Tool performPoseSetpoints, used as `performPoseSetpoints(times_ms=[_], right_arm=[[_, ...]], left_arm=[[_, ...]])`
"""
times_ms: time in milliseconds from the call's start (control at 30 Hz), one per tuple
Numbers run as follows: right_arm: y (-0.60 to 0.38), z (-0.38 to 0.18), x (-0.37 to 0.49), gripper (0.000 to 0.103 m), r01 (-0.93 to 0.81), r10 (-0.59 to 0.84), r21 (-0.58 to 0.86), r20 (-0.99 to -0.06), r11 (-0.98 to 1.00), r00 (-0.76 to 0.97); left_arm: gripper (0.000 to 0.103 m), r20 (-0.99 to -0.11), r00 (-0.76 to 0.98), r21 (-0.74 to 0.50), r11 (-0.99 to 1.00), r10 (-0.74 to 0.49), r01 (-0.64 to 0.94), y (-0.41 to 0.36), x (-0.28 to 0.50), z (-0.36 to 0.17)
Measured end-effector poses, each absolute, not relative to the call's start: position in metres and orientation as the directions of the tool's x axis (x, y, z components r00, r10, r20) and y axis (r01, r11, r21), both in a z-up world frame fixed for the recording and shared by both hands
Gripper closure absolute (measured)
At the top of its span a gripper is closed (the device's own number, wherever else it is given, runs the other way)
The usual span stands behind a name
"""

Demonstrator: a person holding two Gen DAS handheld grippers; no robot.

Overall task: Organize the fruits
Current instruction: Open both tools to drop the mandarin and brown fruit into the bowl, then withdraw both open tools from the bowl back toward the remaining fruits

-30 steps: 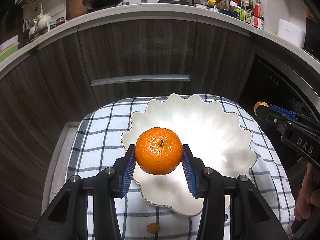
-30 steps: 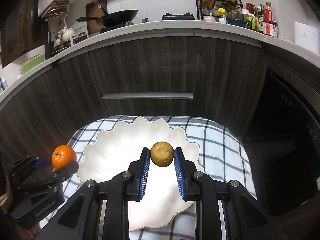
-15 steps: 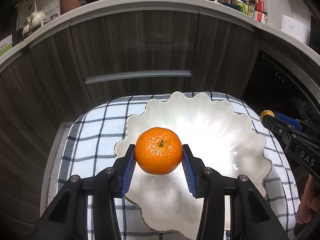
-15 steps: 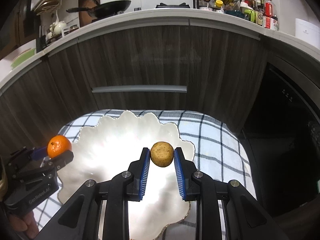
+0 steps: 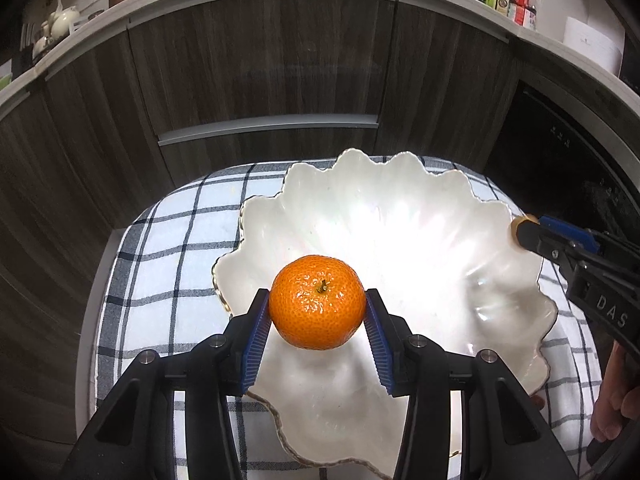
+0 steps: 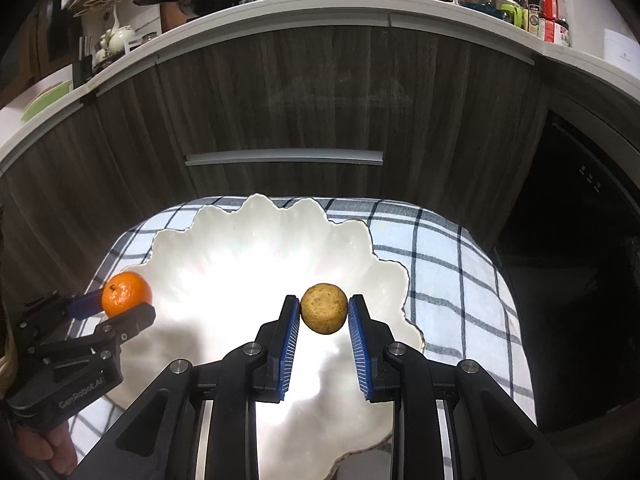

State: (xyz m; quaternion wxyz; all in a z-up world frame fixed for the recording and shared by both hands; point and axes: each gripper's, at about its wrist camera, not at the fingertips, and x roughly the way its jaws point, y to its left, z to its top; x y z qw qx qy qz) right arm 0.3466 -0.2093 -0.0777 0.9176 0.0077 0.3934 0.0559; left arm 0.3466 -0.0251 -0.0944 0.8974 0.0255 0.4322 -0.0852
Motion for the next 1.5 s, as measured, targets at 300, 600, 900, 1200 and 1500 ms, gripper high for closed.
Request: performPoseSetpoints(times_ms=[300, 600, 900, 1200, 1500], right_arm=[[-0.210, -0.072, 0.343, 0.032, -0.071, 0.048, -0.002, -0.711, 0.997, 0.702], [-0.211, -0.064, 0.336, 0.022, -0.036, 0.023, -0.004, -0.699, 0.999, 0.715], [-0.204, -0.051, 0.319, 0.022, -0.045, 0.036, 0.004, -0.678, 0.999, 0.734], [-0.201, -0.039, 0.300, 0.022, -0.049, 0.027, -0.016, -0.656, 0.999, 0.754], [-0.197, -0.021, 0.278, 0.022, -0.059, 0.033, -0.020, -0.624, 0.998, 0.781]], left_arm=[[0.018, -0.753, 0.649, -0.018, 0.990, -0.107, 0.143, -0.018, 0.340, -0.086], [0.005, -0.717, 0.690, -0.009, 0.992, -0.092, 0.124, -0.007, 0.324, -0.069], [0.005, -0.701, 0.711, 0.018, 0.995, -0.054, 0.094, -0.003, 0.312, -0.059], [0.005, -0.684, 0.730, 0.038, 0.998, -0.017, 0.059, 0.003, 0.293, -0.047], [0.005, -0.671, 0.742, 0.022, 0.999, -0.005, 0.027, 0.012, 0.270, -0.037]])
